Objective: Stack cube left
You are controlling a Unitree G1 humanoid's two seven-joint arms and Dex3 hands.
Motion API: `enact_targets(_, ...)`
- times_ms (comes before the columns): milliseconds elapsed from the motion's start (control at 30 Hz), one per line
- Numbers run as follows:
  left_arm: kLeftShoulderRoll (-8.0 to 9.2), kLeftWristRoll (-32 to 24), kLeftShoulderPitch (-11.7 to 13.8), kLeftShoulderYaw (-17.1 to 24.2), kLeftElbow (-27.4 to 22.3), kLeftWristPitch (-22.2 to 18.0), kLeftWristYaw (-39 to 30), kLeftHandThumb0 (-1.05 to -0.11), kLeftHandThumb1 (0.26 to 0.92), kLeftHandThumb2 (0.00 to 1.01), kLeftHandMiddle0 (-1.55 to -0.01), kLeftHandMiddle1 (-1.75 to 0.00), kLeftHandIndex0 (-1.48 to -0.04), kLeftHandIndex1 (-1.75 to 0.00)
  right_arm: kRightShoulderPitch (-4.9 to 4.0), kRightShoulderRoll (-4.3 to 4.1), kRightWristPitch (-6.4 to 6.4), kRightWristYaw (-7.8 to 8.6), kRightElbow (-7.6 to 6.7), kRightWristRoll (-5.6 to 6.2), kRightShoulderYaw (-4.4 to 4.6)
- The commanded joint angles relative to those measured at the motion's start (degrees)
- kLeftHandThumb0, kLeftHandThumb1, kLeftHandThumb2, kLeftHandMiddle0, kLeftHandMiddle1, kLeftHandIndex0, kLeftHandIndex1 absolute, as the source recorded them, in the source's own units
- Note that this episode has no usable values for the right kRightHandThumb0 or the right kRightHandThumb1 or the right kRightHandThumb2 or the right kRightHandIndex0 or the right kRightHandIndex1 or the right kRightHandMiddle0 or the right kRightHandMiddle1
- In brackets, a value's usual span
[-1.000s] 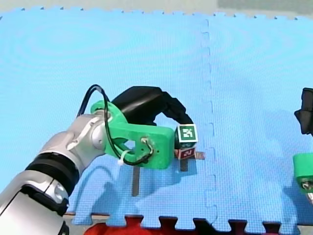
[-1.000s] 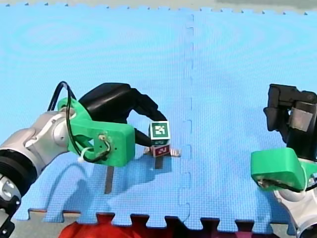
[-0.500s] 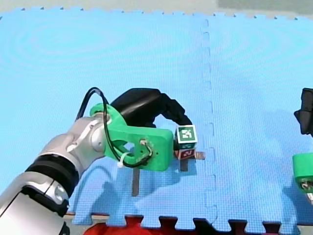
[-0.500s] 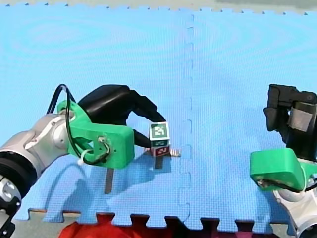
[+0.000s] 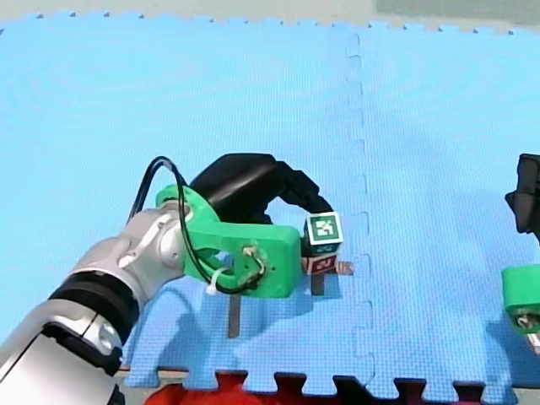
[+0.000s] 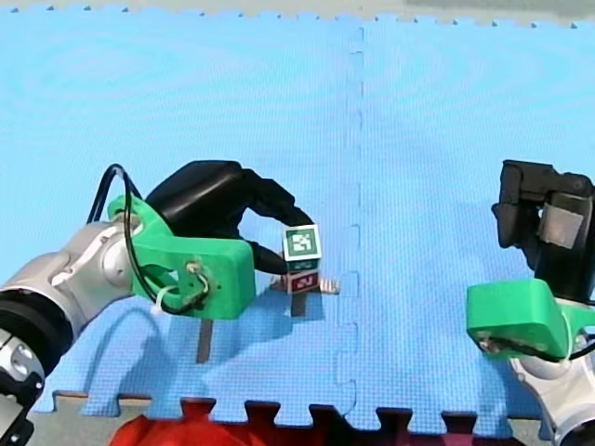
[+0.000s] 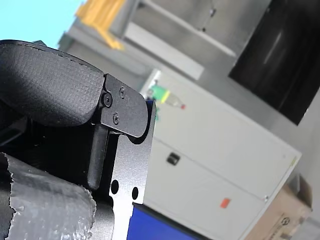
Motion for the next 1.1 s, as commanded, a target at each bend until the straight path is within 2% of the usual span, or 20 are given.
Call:
enact_targets(0, 0.07, 0.28, -0.1, -0.18, 0.57, -0.08, 0.54, -0.491, 0.821, 0.0, -0.89, -1.64, -1.29, 0.0, 0.05, -0.13, -0.21, -0.21, 0.07, 0.13, -0.03)
enact_targets(367, 0.03, 1.69, -0.25, -0.9, 1.29, -0.5, 3.8, -0.491, 0.83, 0.0, -0.88, -1.64, -1.28, 0.0, 0.23, -0.26, -0.23, 0.4, -0.04, 0.57, -0.13)
enact_targets(733, 0.07, 2.28, -0.52, -1.41, 1.34, -0.28, 4.38, -0.502, 0.842, 0.0, -0.9, -1.55, -1.27, 0.0, 0.38, -0.36, -0.24, 0.78, -0.33, 0.79, -0.34)
enact_targets(800, 0.07, 2.3, -0.69, -1.55, 1.43, 0.16, 3.64, -0.525, 0.836, 0.0, -0.9, -1.55, -1.16, 0.0, 0.37, -0.4, -0.27, 0.82, -0.33, 0.8, -0.36)
enact_targets(833, 0.06, 2.24, -0.95, -1.66, 1.62, 0.87, 2.19, -0.737, 0.851, 0.01, -0.86, -1.52, -0.91, 0.0, 0.36, -0.41, -0.29, 0.83, -0.35, 0.8, -0.37)
enact_targets(867, 0.07, 2.12, -1.17, -1.73, 1.73, 1.52, 0.73, -0.921, 0.887, 0.02, -0.82, -1.48, -0.59, 0.0, 0.34, -0.41, -0.31, 0.85, -0.35, 0.81, -0.38)
enact_targets(900, 0.06, 1.79, -1.29, -1.61, 1.77, 1.95, -0.7, -0.983, 0.904, 0.03, -0.81, -1.47, -0.46, 0.0, 0.33, -0.41, -0.33, 0.83, -0.36, 0.8, -0.39)
enact_targets(967, -0.04, 0.69, -1.25, -0.91, 1.71, 2.21, -2.99, -1.034, 0.917, 0.04, -0.8, -1.49, -0.28, 0.0, 0.22, -0.36, -0.36, 0.74, -0.19, 0.77, -0.38)
enact_targets(1067, -0.24, -0.87, -1.02, 0.14, 1.45, 2.7, -5.38, -1.047, 0.905, 0.02, -0.76, -1.6, -0.26, -0.01, 0.16, -0.32, -0.4, 0.66, -0.16, 0.77, -0.41)
